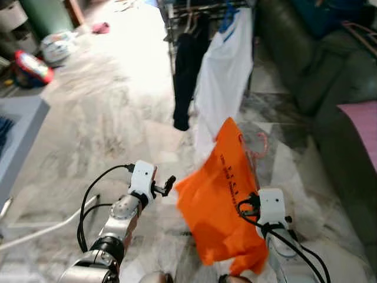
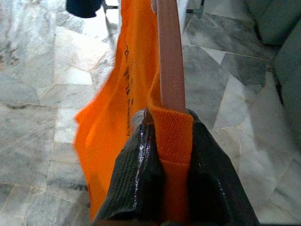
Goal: Hang hanger
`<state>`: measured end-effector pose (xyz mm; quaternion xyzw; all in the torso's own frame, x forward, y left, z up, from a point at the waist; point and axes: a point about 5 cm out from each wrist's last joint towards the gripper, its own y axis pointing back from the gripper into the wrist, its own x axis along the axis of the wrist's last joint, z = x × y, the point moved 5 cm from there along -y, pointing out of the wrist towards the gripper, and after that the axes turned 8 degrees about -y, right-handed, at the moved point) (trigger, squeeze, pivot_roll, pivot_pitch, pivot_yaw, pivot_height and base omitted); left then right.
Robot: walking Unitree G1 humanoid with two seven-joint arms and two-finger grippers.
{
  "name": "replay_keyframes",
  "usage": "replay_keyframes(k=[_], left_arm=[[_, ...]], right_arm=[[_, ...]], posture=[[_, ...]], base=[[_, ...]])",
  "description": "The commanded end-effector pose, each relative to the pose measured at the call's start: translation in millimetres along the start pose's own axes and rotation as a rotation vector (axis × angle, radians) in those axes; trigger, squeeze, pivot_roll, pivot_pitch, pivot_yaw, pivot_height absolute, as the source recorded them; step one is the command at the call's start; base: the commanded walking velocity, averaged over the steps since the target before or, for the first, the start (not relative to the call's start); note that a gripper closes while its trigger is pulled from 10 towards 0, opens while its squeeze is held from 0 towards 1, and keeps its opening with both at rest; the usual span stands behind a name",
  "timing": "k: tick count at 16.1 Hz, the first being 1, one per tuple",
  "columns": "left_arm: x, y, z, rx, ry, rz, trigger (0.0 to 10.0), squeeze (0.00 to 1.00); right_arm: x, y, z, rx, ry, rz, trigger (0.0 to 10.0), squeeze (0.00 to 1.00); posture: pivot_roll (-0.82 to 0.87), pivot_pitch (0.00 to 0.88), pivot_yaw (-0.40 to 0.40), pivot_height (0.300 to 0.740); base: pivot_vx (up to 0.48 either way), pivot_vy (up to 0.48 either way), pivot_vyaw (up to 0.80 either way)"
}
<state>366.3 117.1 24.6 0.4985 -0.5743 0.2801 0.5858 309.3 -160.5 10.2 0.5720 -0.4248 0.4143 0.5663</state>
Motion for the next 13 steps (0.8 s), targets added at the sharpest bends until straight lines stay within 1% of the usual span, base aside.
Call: replay_keyframes(k=[1,2,4,6,7,8,10,11,13], left_arm=[[-6,3.2,-5.1,0.009,-0.004,-0.025,10.0,0.0],[-6,3.0,-4.4,0.008,-0.004,-0.025,10.0,0.0],[-5,2.2,-2.7,0.001,-0.01,-0.023,10.0,0.0],[-5,2.1,-2.7,0.003,-0.009,-0.023,10.0,0.0],[-5,2.5,-2.4,0.007,0.005,-0.018,10.0,0.0],[-6,2.9,-1.6,0.006,0.001,-0.016,10.0,0.0],[-6,3.1,2.6,-0.003,-0.012,-0.012,10.0,0.0],[-5,2.9,4.8,-0.01,-0.013,-0.006,10.0,0.0],[-4,2.5,7.1,-0.014,-0.01,0.004,10.0,0.0]], right_arm=[[5,1.6,-5.1,0.006,-0.01,0.022,10.0,0.0],[5,1.6,-4.8,0.005,-0.009,0.022,10.0,0.0],[7,1.6,-3.2,0.003,-0.005,0.026,10.0,0.0],[8,1.4,-3.2,0.01,0.01,0.03,10.0,0.0],[8,2.0,-3.1,0.013,0.015,0.03,10.0,0.0],[8,2.7,-3.7,0.019,0.02,0.03,10.0,0.0],[10,6.1,-10.0,0.071,0.061,0.044,10.0,0.0],[13,8.0,-13.5,0.101,0.065,0.055,10.0,0.0],[18,11.9,-20.3,0.179,0.113,0.072,10.0,0.0]], posture=[[-0.07,0.195,0.084,0.74],[-0.07,0.195,0.085,0.74],[-0.07,0.194,0.083,0.74],[-0.07,0.196,0.08,0.74],[-0.07,0.197,0.079,0.74],[-0.07,0.198,0.077,0.74],[-0.08,0.206,0.071,0.74],[-0.08,0.208,0.069,0.74],[-0.08,0.213,0.067,0.74]], base=[[0.0,0.368,-0.8],[0.0,0.368,-0.8],[0.0,0.366,-0.47],[0.0,0.339,0.0],[0.0,0.285,0.0],[0.0,0.0,0.0],[0.0,0.0,0.0],[0.0,0.0,0.0],[0.0,0.0,0.0]])
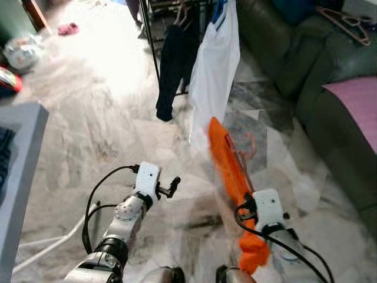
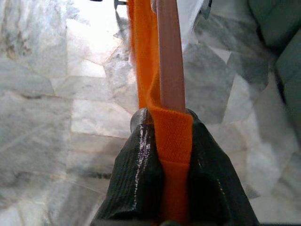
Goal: Hang hanger
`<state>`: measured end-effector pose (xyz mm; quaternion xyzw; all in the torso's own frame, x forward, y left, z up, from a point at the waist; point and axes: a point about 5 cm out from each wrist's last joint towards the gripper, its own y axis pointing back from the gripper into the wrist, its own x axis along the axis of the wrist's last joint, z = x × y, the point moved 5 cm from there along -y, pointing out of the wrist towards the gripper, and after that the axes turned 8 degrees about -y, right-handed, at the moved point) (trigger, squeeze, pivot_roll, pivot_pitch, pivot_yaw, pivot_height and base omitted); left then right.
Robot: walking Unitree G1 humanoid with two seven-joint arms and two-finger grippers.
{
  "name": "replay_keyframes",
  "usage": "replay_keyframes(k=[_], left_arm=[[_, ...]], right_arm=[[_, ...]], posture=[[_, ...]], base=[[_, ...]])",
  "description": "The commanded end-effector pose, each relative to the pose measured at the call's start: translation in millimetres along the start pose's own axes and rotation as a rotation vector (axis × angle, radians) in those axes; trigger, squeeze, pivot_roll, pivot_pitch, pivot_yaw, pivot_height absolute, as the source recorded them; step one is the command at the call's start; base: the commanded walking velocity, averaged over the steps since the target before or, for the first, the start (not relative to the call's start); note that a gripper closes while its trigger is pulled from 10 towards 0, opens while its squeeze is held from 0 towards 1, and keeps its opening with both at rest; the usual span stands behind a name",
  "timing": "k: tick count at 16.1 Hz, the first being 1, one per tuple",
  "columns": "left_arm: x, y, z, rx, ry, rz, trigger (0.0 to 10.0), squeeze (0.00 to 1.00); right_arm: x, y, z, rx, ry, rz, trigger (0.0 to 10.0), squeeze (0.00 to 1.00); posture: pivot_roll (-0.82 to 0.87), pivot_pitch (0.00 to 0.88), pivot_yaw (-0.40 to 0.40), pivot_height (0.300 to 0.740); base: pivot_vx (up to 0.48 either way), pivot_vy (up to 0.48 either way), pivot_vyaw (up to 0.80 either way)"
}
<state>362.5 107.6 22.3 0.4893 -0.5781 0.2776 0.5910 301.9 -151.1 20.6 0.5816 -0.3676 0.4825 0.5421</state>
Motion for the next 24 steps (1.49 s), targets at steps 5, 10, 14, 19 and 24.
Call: replay_keyframes(k=[5,10,14,19,24], left_arm=[[20,-2.5,8.8,-0.068,0.052,0.107,10.0,0.0],[61,-11.2,9.0,-0.064,0.128,0.247,10.0,0.0],[73,-11.3,6.4,-0.055,0.16,0.289,10.0,0.0],[70,-9.0,-2.6,-0.011,0.139,0.277,10.0,0.0],[53,-6.0,-8.1,0.005,0.113,0.214,10.0,0.0]], right_arm=[[31,4.5,-18.0,0.215,0.119,0.093,10.0,0.0],[59,13.7,-45.0,0.501,0.153,0.132,10.0,0.0],[70,22.5,-65.0,0.674,0.154,0.147,10.0,0.0],[73,16.7,-55.8,0.621,0.197,0.163,10.0,0.0],[91,5.5,-29.6,0.437,0.295,0.262,10.0,0.0]], posture=[[-0.09,0.22,0.065,0.74],[-0.09,0.231,0.068,0.74],[-0.09,0.235,0.068,0.74],[-0.08,0.236,0.071,0.74],[-0.09,0.244,0.081,0.74]], base=[[0.0,0.0,0.0],[0.0,0.0,0.0],[0.0,0.0,0.0],[0.0,0.0,0.0],[0.0,0.0,0.0]])
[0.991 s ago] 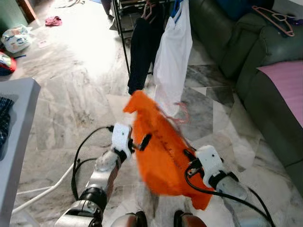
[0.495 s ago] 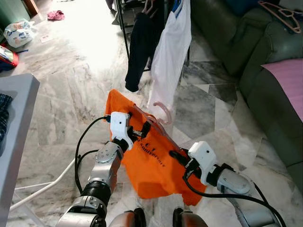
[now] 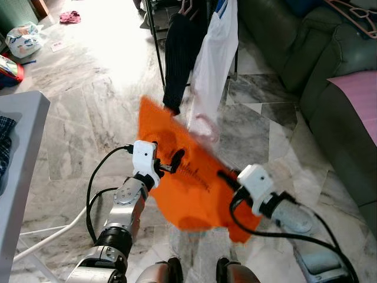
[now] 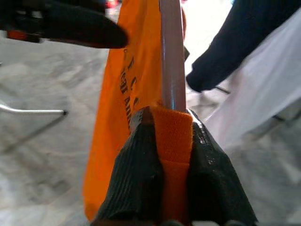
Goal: Hang hanger
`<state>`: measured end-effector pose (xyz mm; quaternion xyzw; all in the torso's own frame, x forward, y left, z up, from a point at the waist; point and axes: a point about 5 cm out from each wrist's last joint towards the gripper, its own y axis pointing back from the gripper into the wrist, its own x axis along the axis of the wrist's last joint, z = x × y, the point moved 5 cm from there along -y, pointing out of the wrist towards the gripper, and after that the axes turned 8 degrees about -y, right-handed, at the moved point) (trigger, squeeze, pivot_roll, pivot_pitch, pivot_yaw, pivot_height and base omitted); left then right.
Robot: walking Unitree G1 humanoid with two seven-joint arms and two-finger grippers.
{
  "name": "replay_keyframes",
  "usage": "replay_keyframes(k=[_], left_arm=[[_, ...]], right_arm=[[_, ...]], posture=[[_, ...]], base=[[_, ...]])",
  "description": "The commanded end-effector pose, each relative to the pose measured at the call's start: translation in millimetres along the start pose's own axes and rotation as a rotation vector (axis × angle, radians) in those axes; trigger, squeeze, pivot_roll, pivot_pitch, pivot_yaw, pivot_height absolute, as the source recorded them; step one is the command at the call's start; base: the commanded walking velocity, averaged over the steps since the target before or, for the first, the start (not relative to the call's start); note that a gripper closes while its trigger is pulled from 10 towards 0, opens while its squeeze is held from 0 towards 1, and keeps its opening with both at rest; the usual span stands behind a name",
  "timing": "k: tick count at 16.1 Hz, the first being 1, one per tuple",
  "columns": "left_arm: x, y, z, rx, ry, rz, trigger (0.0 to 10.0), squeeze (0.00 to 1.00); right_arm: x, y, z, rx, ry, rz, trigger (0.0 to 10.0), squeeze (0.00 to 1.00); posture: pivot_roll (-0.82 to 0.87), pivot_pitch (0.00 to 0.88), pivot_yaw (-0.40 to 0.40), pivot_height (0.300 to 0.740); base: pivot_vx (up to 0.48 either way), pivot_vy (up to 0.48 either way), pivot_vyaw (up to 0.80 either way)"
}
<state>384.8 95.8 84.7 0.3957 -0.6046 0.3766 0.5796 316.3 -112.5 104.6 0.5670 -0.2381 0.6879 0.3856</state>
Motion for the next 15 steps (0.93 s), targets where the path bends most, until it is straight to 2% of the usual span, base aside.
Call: replay_keyframes(k=[1,2,3,4,6,7,11,15], left_arm=[[-11,5.3,-5.0,0.017,0.052,-0.037,10.0,0.0],[-10,4.6,-7.6,0.027,0.094,-0.035,10.0,0.0],[-8,2.5,-10.8,0.043,0.189,-0.028,10.0,0.0],[-7,1.9,-11.0,0.045,0.21,-0.026,10.0,0.0],[3,-6.0,-9.4,0.033,0.342,-0.005,10.0,0.0],[4,-7.0,-6.4,0.012,0.335,-0.003,10.0,0.0],[5,-7.2,3.0,-0.027,0.44,0.009,10.0,0.0],[5,-5.5,2.9,-0.049,0.484,0.006,10.0,0.0]], right_arm=[[-1,4.1,3.3,-0.029,0.032,0.012,10.0,0.0],[-4,4.8,3.4,-0.036,0.033,0.006,10.0,0.0],[-6,5.0,1.3,-0.036,0.026,0.005,10.0,0.0],[-7,4.8,0.7,-0.036,0.026,0.007,10.0,0.0],[-9,2.1,-6.2,-0.016,0.021,0.011,10.0,0.0],[-8,1.3,-6.2,-0.018,0.019,0.016,10.0,0.0],[-7,0.0,-19.6,0.046,-0.021,0.027,10.0,0.0],[-14,6.1,-34.1,0.149,-0.065,-0.003,10.0,0.0]], posture=[[-0.09,0.246,0.084,0.74],[-0.09,0.247,0.086,0.74],[-0.09,0.247,0.088,0.74],[-0.09,0.247,0.088,0.74],[-0.09,0.247,0.089,0.74],[-0.09,0.247,0.089,0.74],[-0.09,0.25,0.089,0.74],[-0.08,0.253,0.088,0.74]], base=[[0.0,0.0,0.0],[0.0,0.0,0.0],[0.0,0.0,0.0],[0.0,0.0,0.0],[0.0,0.0,0.0],[0.0,0.0,0.0],[0.0,0.0,0.0],[0.0,0.0,0.0]])
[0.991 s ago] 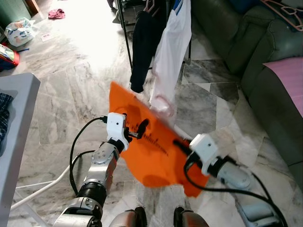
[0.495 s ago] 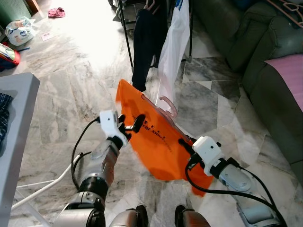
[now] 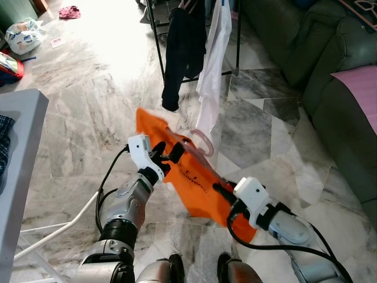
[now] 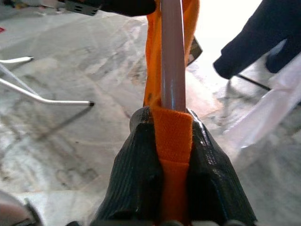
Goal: Hang hanger
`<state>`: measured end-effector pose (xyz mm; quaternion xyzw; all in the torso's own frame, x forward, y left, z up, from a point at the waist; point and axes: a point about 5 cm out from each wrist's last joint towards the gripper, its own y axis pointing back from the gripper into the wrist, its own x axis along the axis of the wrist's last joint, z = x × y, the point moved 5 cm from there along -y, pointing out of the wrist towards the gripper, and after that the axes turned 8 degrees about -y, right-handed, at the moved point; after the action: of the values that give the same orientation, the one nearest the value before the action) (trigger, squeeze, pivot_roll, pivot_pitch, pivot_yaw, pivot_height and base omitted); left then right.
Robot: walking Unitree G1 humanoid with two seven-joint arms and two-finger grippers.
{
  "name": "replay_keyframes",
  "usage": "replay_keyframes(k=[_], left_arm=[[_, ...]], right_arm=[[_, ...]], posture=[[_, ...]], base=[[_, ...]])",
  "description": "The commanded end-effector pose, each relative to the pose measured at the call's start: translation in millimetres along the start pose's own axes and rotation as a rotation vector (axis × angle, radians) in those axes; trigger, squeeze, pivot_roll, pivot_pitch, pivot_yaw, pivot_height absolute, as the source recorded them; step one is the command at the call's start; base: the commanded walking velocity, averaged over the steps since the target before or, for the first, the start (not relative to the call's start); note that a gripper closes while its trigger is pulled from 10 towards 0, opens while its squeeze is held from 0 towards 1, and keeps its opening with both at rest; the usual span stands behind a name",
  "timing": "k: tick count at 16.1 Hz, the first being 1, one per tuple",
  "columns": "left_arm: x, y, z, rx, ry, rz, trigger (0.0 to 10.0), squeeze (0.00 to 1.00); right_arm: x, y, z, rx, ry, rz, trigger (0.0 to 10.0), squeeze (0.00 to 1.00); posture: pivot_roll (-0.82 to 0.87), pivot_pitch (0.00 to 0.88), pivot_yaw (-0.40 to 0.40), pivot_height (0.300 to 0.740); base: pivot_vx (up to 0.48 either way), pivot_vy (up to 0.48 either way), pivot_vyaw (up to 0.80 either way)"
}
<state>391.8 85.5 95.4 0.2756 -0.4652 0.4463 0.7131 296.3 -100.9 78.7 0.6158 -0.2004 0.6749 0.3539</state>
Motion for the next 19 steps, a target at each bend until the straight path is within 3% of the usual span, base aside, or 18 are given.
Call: replay_keyframes(k=[1,2,3,5,10,16,19], left_arm=[[-3,5.3,-5.7,0.012,0.006,-0.006,10.0,0.0],[-3,5.2,-7.1,0.023,-0.002,-0.005,8.0,0.0],[-3,5.8,-10.3,0.045,-0.016,-0.006,2.5,0.0],[-3,7.4,-14.1,0.062,-0.028,-0.01,0.0,0.0],[-10,12.3,-14.8,0.041,-0.129,-0.05,0.0,0.0],[-10,10.8,-9.8,0.026,-0.172,-0.038,0.0,0.0],[0,12.5,-14.3,0.048,-0.275,0.004,0.0,0.0]], right_arm=[[9,0.9,-10.8,0.059,-0.023,0.038,10.0,0.0],[11,1.8,-11.2,0.068,-0.031,0.044,10.0,0.0],[12,2.9,-8.9,0.062,-0.026,0.043,10.0,0.0],[11,4.6,-3.9,0.036,-0.016,0.038,10.0,0.0],[13,7.5,16.6,-0.073,0.004,0.039,10.0,0.0],[16,13.7,11.0,-0.005,-0.016,0.034,10.0,0.0],[13,16.0,11.2,0.004,-0.022,0.021,10.0,0.0]], posture=[[-0.08,0.253,0.088,0.74],[-0.08,0.253,0.087,0.74],[-0.09,0.253,0.088,0.74],[-0.09,0.253,0.09,0.74],[-0.09,0.253,0.094,0.74],[-0.1,0.254,0.099,0.74],[-0.09,0.252,0.096,0.74]], base=[[0.0,0.0,0.0],[0.0,0.0,0.0],[0.0,0.0,0.0],[0.0,0.0,0.0],[0.0,0.0,0.0],[0.0,0.0,0.0],[0.0,0.0,0.0]])
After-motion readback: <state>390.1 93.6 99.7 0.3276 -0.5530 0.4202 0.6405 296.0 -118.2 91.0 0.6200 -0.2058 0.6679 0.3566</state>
